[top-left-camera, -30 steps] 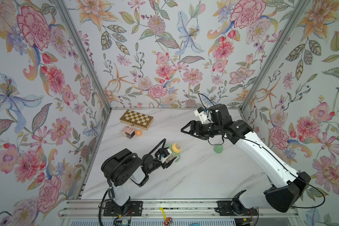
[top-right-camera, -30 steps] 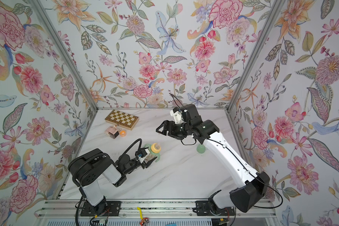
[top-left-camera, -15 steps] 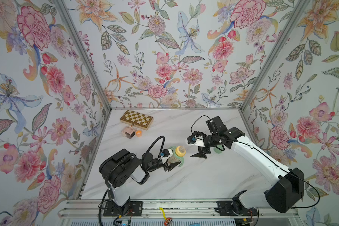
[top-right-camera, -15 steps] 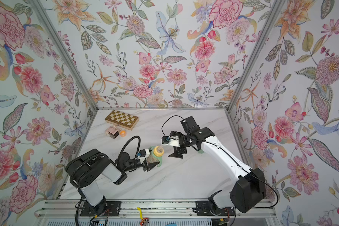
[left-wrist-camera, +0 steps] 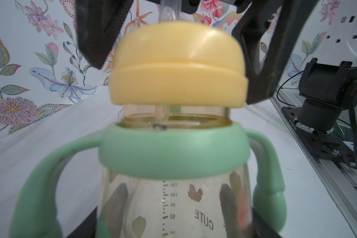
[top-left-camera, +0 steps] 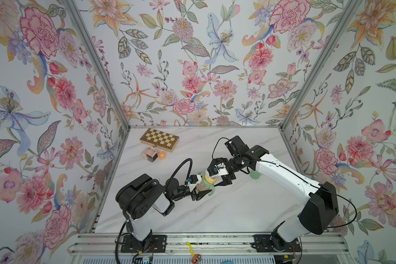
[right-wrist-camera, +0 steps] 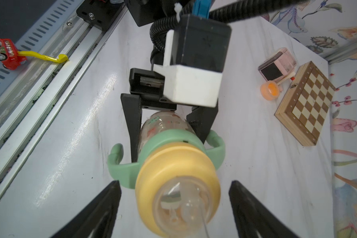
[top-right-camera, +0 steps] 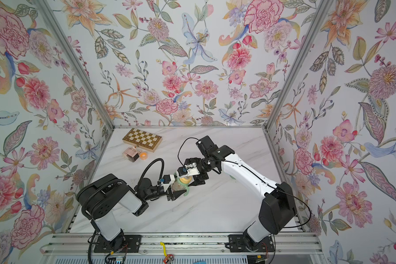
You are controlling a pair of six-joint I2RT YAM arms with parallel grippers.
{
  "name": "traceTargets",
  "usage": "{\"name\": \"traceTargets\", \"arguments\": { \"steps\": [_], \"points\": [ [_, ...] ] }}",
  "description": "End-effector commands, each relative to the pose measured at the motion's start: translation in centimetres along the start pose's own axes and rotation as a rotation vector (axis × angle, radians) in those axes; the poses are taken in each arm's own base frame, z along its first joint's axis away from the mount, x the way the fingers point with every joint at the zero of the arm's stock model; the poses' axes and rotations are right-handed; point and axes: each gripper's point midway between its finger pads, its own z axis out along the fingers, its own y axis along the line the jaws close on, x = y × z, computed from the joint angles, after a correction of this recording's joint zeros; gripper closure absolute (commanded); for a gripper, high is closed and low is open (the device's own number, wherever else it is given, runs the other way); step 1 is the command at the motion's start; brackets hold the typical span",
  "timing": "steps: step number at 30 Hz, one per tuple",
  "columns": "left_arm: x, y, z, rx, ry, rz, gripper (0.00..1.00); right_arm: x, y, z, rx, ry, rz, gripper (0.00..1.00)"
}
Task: Assemble the baby bottles
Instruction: Screw the nipple onto the baby bottle.
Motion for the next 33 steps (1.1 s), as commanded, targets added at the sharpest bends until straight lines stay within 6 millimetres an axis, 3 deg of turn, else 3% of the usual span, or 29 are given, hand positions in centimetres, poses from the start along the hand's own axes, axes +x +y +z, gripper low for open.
{"name": "traceTargets", "arguments": {
  "steps": [1,12,16,18,19,20,21,22,23,24,25,30,33],
  "points": [
    [-6.0,0.0,-0.4,0.010,-0.229,0.167,1.00,-0.1,0.4,0.1,-0.041,0.014,0.013,0.21],
    [-6.0,0.0,-0.4,0.009,-0.230,0.167,1.00,0.0,0.7,1.1,-0.067,0.039,0.026,0.49],
    [-6.3,0.6,-0.5,-0.025,-0.236,0.171,1.00,-0.3,0.3,0.8,-0.048,0.046,0.106,0.56],
    [-6.6,1.7,-0.6,-0.098,-0.240,0.191,1.00,-0.4,-0.6,0.9,-0.009,0.067,0.275,0.52],
    [-6.6,2.9,-0.9,-0.192,-0.231,0.217,1.00,-0.6,-2.5,0.9,0.068,0.071,0.478,0.49],
    [-6.5,4.2,-1.4,-0.298,-0.215,0.253,1.00,-1.3,-4.4,0.6,0.125,0.045,0.696,0.51],
    [-6.2,5.6,-1.9,-0.400,-0.190,0.282,1.00,-1.3,-5.9,0.2,0.153,0.032,0.952,0.54],
    [-5.9,6.5,-2.2,-0.456,-0.174,0.303,1.00,-0.3,-8.0,-0.8,0.225,0.045,1.223,0.50],
    [-5.8,6.9,-2.2,-0.478,-0.162,0.328,1.00,1.0,-8.9,-1.4,0.267,0.081,1.436,0.47],
    [-5.6,7.3,-2.1,-0.495,-0.153,0.338,1.00,1.5,-8.4,-1.8,0.238,0.115,1.626,0.48],
    [-5.4,7.6,-2.0,-0.509,-0.145,0.346,1.00,1.8,-8.2,-2.7,0.214,0.078,1.756,0.41],
    [-5.4,6.7,-1.2,-0.437,-0.158,0.357,1.00,-0.2,-8.7,-7.1,0.251,-0.224,1.925,0.25],
    [-5.6,5.9,-1.0,-0.384,-0.177,0.316,1.00,-1.1,-8.3,-9.8,0.282,-0.361,1.880,0.18]
  ]
}}
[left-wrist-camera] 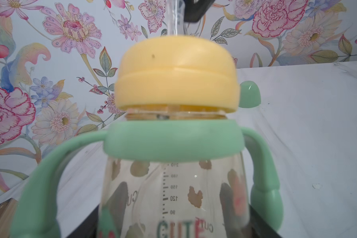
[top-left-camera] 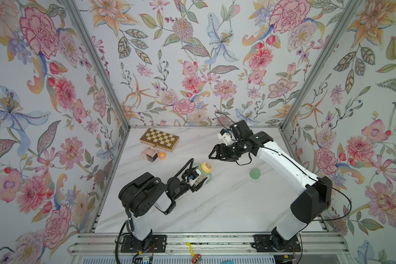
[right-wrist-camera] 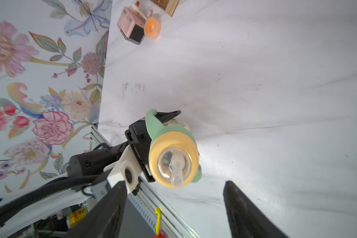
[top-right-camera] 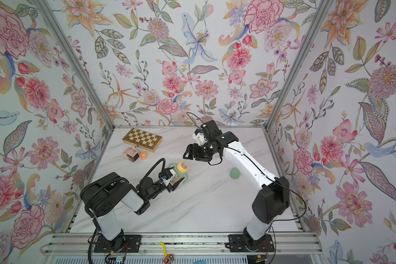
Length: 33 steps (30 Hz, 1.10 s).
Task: Assemble the baby bottles
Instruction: Screw the nipple onto the baby bottle.
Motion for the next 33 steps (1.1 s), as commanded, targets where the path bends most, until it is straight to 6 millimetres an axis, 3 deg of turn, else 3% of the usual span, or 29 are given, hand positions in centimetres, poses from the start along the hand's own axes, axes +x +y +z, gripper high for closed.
{"name": "traceTargets", "arguments": {
  "steps": [1,3,5,6,8,10,12,14,17,24,33],
  "points": [
    [-6.5,0.4,-1.0,-0.016,-0.267,0.057,1.00,-1.0,2.9,-4.3,-0.142,-0.141,0.119,0.17],
    [-7.0,-0.1,-1.3,0.021,-0.285,0.044,1.00,-1.3,1.9,-5.6,-0.139,-0.174,0.068,0.16],
    [-8.0,-1.1,-1.6,0.091,-0.317,0.015,1.00,-1.1,1.8,-6.3,-0.156,-0.175,-0.152,0.16],
    [-8.5,-2.1,-1.8,0.156,-0.338,-0.003,1.00,0.0,2.2,-6.4,-0.165,-0.149,-0.393,0.19],
    [-9.5,-4.0,-1.9,0.309,-0.372,-0.060,1.00,4.4,1.9,-5.9,-0.152,-0.068,-0.866,0.20],
    [-10.0,-5.5,-1.9,0.431,-0.382,-0.114,1.00,8.9,-0.8,-4.8,-0.131,-0.056,-1.361,0.10],
    [-10.0,-6.2,-1.9,0.476,-0.378,-0.137,1.00,8.9,-2.6,-4.0,-0.045,-0.078,-1.545,0.08],
    [-10.1,-6.5,-2.0,0.499,-0.378,-0.146,1.00,8.3,-3.1,-4.1,-0.058,-0.070,-1.562,0.09],
    [-10.0,-6.8,-2.0,0.521,-0.374,-0.154,1.00,9.3,-2.3,-2.8,-0.091,-0.027,-1.690,0.10],
    [-9.5,-7.2,-2.0,0.532,-0.361,-0.156,1.00,10.4,-1.5,0.0,-0.175,0.077,-1.730,0.13],
    [-9.1,-7.5,-2.1,0.536,-0.354,-0.149,1.00,10.0,-0.5,0.8,-0.223,0.085,-1.722,0.17]
  ]
}}
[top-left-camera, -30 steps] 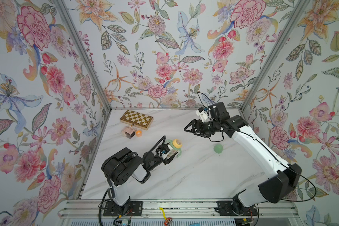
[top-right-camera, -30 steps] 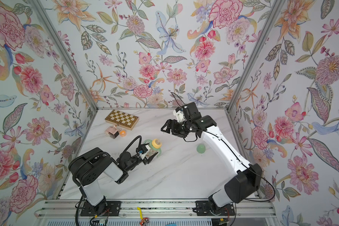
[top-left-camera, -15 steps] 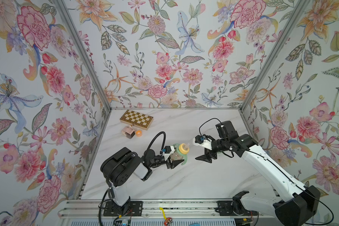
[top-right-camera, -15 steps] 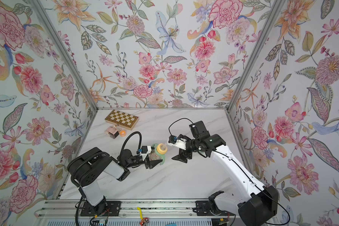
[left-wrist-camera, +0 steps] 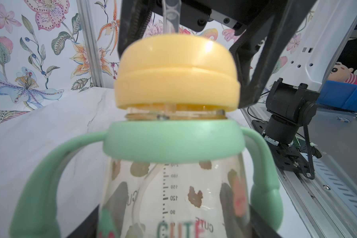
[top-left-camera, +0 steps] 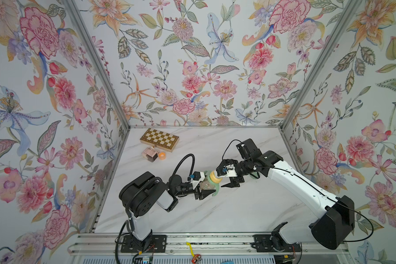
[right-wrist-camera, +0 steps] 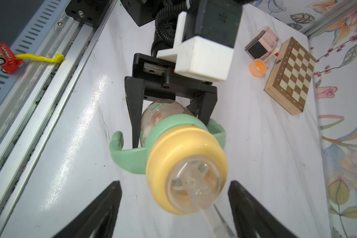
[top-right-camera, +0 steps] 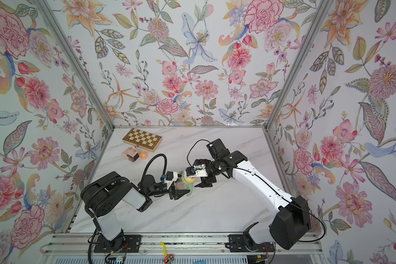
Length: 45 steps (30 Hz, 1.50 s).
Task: Assemble the baby bottles
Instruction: Screw the nipple onto the baby bottle.
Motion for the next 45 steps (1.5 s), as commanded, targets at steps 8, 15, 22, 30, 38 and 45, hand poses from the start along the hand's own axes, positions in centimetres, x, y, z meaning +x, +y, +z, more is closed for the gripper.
{"name": "traceTargets", "arguments": {
  "steps": [8,15,22,30,38,45],
  "points": [
    [-4.9,-1.4,-0.2,0.050,-0.189,0.198,1.00,-1.1,0.1,0.7,-0.055,-0.023,-0.001,0.24],
    [-4.9,-1.3,-0.1,0.050,-0.189,0.194,1.00,-1.3,0.4,0.8,-0.084,-0.015,0.021,0.44],
    [-4.5,1.5,-0.3,-0.123,-0.137,0.237,1.00,-2.7,-0.5,1.5,-0.071,-0.026,0.332,0.53],
    [-4.5,8.9,-4.2,-0.716,0.001,0.514,1.00,-2.5,-8.6,1.3,0.150,-0.114,1.792,0.55],
    [-5.4,6.7,-3.1,-0.552,-0.081,0.450,1.00,-2.3,-9.4,-7.3,0.319,-0.312,1.775,0.25],
    [-7.4,1.2,-1.5,-0.200,-0.215,0.312,1.00,-2.2,-8.0,-9.8,0.275,-0.252,1.050,0.14]
  ]
}}
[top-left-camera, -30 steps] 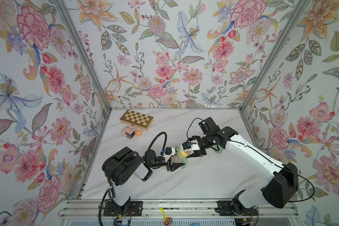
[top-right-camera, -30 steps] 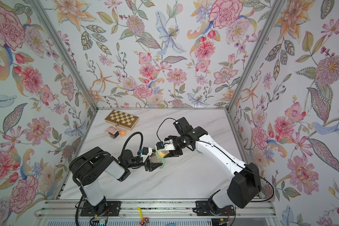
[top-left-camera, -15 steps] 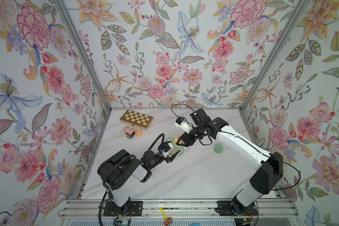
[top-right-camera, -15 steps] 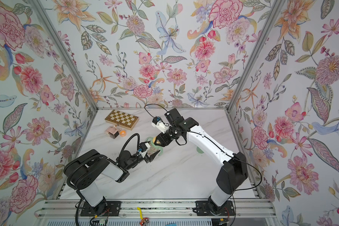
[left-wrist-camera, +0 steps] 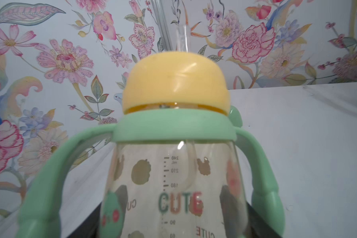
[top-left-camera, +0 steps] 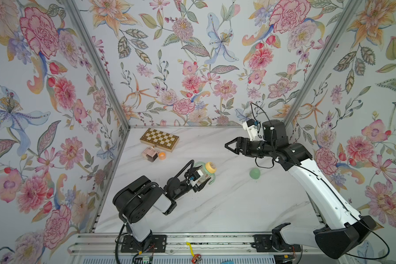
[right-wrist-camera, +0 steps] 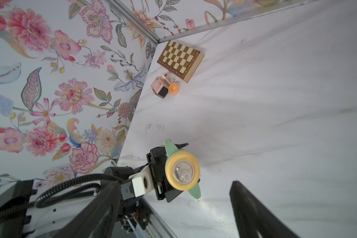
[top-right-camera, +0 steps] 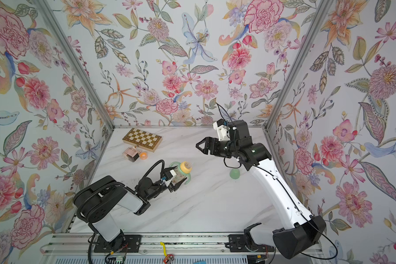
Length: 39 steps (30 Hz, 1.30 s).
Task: Assemble the baby bottles
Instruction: Screw the nipple onto the baby bottle.
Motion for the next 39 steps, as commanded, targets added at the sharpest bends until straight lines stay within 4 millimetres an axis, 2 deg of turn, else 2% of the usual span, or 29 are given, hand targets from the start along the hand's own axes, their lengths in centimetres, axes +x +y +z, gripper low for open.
{"name": "traceTargets", "arguments": {
  "steps": [1,2,3,4,5,7,8,11,18,31,34,39],
  "points": [
    [-6.8,-2.8,-0.8,0.231,-0.269,-0.065,1.00,4.4,0.8,1.0,-0.174,0.137,-0.609,0.14],
    [-7.4,-3.4,-0.9,0.288,-0.295,-0.102,1.00,7.1,0.5,0.8,-0.234,0.168,-0.879,0.14],
    [-7.6,-4.0,-0.8,0.345,-0.300,-0.131,1.00,9.5,-0.1,0.8,-0.265,0.175,-1.078,0.10],
    [-7.6,-4.5,-0.6,0.386,-0.300,-0.150,1.00,10.8,-0.5,0.9,-0.278,0.169,-1.206,0.08],
    [-7.5,-4.7,-0.6,0.400,-0.295,-0.160,1.00,11.1,-0.8,0.9,-0.277,0.153,-1.291,0.08],
    [-7.2,-4.9,-0.6,0.406,-0.287,-0.160,1.00,10.0,-1.0,1.1,-0.251,0.130,-1.326,0.09],
    [-7.1,-4.9,-0.6,0.405,-0.286,-0.160,1.00,10.1,-0.9,1.3,-0.272,0.137,-1.347,0.09],
    [-7.1,-5.2,-0.4,0.437,-0.284,-0.176,1.00,12.0,-1.3,2.6,-0.297,0.208,-1.481,0.10],
    [-6.5,-5.3,-0.4,0.444,-0.271,-0.180,1.00,13.9,-0.3,4.7,-0.385,0.274,-1.543,0.11],
    [-6.3,-5.6,-0.4,0.462,-0.264,-0.186,1.00,14.4,-0.7,5.8,-0.413,0.329,-1.530,0.17],
    [-6.1,-5.6,-0.3,0.465,-0.261,-0.184,1.00,14.6,-0.6,5.9,-0.425,0.345,-1.528,0.22],
    [-6.2,-5.5,-0.3,0.462,-0.265,-0.180,1.00,14.8,0.0,5.7,-0.443,0.350,-1.519,0.42]
  ]
}}
